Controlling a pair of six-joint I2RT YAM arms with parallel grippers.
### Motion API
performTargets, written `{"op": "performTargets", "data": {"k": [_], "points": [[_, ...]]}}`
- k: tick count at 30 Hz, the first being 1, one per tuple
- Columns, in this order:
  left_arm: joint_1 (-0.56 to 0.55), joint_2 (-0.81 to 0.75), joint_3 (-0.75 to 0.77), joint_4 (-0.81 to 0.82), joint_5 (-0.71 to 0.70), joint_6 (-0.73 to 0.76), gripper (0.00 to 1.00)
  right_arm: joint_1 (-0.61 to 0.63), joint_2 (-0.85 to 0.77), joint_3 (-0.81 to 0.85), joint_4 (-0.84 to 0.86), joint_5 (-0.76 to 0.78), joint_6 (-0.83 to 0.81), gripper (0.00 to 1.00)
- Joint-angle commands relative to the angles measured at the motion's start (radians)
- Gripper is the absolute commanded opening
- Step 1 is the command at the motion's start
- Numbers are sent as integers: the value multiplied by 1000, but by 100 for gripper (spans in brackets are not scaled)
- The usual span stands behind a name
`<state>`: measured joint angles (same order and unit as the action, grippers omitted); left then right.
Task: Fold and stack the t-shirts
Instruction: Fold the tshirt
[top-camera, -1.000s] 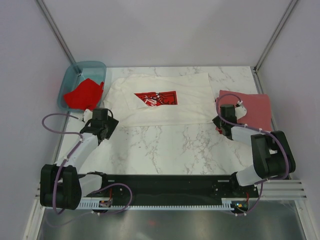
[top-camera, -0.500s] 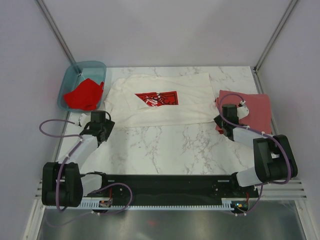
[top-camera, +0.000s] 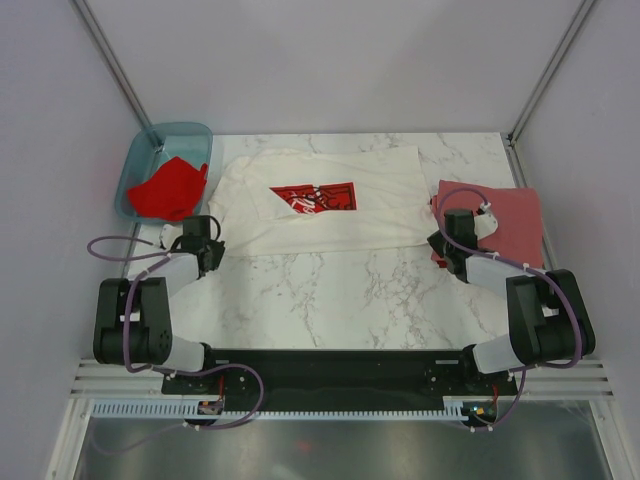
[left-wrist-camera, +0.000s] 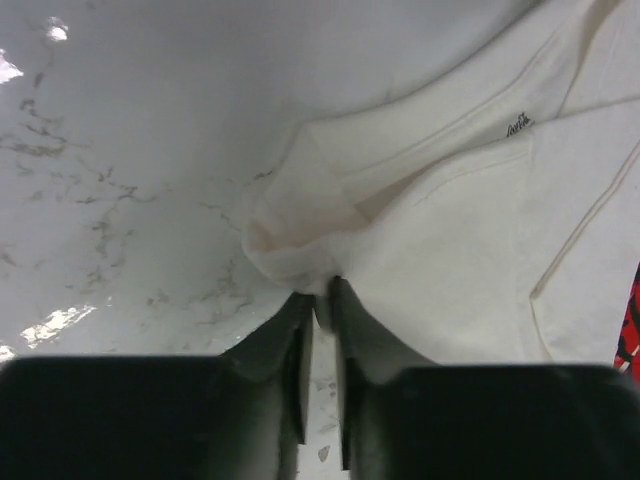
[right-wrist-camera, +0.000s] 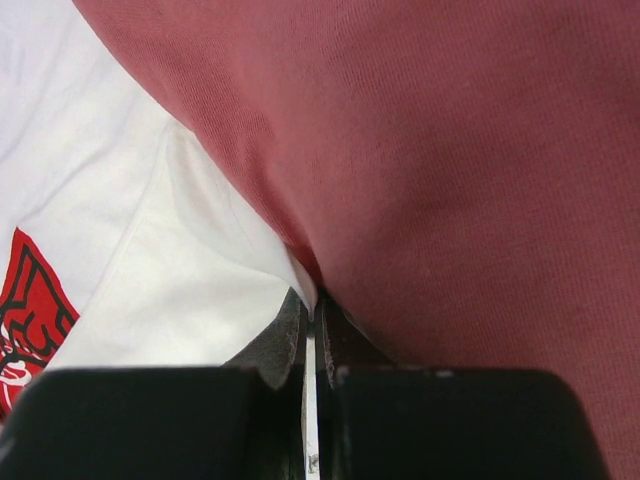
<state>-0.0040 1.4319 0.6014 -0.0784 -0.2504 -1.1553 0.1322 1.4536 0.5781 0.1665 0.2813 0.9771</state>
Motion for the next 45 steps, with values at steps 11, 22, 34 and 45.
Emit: {"op": "performTargets", "data": {"k": [11,22,34,45], "points": [[72,-177,-32,-75,-61,-12,2,-9,-116,-17,-45,50,-12,0],[72,-240,-37,-106,-30,26,2,1,-105,-5,-53,7,-32,0],[72,-310,137,-289,108,-40,2,-2,-110,247,-284,6,-120,0],[70,-596,583,-604,45,92,2,-3,-323,497,-511,-10,-179,0]]}}
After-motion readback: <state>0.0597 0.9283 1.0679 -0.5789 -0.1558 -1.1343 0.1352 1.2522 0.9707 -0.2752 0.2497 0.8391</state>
